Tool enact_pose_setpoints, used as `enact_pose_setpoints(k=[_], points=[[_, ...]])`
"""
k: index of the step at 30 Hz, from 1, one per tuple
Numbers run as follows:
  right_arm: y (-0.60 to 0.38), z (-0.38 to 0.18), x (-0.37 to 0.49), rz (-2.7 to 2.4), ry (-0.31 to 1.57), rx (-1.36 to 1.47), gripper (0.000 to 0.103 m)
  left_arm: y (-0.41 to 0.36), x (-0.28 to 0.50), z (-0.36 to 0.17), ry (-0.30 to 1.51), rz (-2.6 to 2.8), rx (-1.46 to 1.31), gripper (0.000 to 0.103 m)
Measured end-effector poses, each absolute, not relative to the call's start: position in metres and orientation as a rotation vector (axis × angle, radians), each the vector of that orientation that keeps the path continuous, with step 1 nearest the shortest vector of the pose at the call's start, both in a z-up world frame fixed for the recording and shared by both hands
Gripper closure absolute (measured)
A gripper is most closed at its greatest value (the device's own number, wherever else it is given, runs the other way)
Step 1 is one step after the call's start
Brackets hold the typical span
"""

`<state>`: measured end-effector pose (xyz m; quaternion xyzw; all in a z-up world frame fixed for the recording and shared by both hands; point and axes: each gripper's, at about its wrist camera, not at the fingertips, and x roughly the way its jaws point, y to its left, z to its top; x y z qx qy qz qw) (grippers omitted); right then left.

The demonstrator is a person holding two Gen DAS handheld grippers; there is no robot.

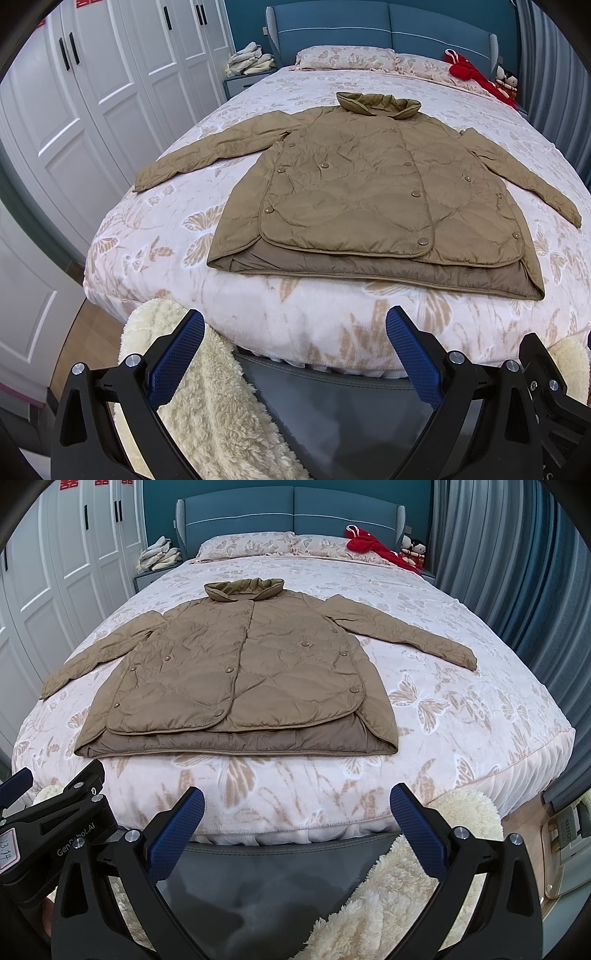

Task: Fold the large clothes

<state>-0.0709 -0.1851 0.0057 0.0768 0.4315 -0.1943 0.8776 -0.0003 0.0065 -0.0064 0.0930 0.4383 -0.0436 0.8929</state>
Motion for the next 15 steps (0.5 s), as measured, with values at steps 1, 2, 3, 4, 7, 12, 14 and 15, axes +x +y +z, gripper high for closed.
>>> enact_pose_setpoints(k=[1,2,3,4,7,12,14,15], points=[[-0.185,0.006,-0.071,-0.406,0.900,0.160,0.005,0.006,0.000,-0.007,0.909,-0.090,0.193,0.007],[-0.185,0.006,-0.071,-0.406,0.900,0.159,0.005,0.007,0.000,-0.007,0.909,-0.090,0.193,0.007],[-0.185,0.006,-0.071,-0.405,0.900,0.160,0.005,0.006,0.000,-0.007,0.909,-0.091,0.193,0.007],[-0.185,0.006,-0.071,-0.404,0.901,0.161,0.005,0.006,0.000,-0.007,0.910,-0.091,0.193,0.007],[-0.186,0.003,-0.070,-0.394,0.910,0.173,0.005,0.007,0.000,-0.009,0.915,-0.090,0.194,0.006],[-0.198,-0.015,-0.063,-0.346,0.943,0.240,0.005,0.007,0.012,-0.017,0.948,-0.107,0.170,0.005],[-0.208,-0.018,-0.057,-0.334,0.945,0.272,0.005,0.007,0.020,-0.021,0.959,-0.111,0.165,0.005],[-0.216,-0.019,-0.054,-0.336,0.941,0.286,0.005,0.007,0.026,-0.022,0.962,-0.112,0.161,0.005]])
